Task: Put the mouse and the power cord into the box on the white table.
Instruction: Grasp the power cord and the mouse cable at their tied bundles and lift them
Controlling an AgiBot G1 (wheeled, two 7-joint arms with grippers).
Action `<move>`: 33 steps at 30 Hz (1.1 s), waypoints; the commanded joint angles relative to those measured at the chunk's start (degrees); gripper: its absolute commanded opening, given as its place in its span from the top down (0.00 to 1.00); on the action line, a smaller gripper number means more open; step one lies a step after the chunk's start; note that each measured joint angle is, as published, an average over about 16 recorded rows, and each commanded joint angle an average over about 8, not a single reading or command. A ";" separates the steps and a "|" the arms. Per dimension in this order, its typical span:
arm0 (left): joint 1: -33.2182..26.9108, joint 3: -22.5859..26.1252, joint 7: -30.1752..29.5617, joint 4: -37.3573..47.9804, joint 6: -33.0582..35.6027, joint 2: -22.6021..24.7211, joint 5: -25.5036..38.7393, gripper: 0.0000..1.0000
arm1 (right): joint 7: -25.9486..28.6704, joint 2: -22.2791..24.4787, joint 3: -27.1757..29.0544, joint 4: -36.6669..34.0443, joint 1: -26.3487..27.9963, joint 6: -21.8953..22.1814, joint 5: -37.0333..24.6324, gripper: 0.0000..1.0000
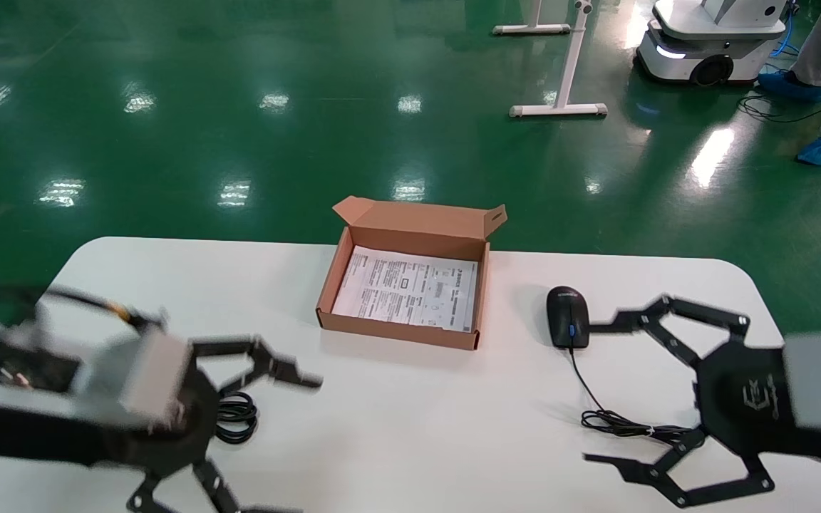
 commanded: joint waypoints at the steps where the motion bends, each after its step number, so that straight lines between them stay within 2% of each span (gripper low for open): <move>1: -2.39 3.60 0.71 -0.19 -0.01 -0.21 3.41 0.00 | -4.16 0.95 -2.08 -1.29 0.87 0.06 -2.55 0.00; 9: -12.65 15.72 7.33 9.65 -0.17 3.19 17.28 0.00 | -18.84 -3.22 -8.10 -13.94 7.00 1.42 -15.65 0.00; 17: -20.70 26.55 17.73 24.44 -0.41 10.15 28.62 0.00 | -30.95 -9.63 -12.99 -28.08 14.57 2.16 -25.96 0.00; 24: -22.73 31.61 25.37 37.24 -0.85 16.86 30.15 0.00 | -38.39 -14.04 -15.79 -38.72 19.13 2.81 -30.92 0.00; 33: -22.66 32.98 33.31 51.41 -2.51 22.01 29.09 0.00 | -43.89 -18.00 -17.16 -48.47 22.92 3.69 -33.25 0.00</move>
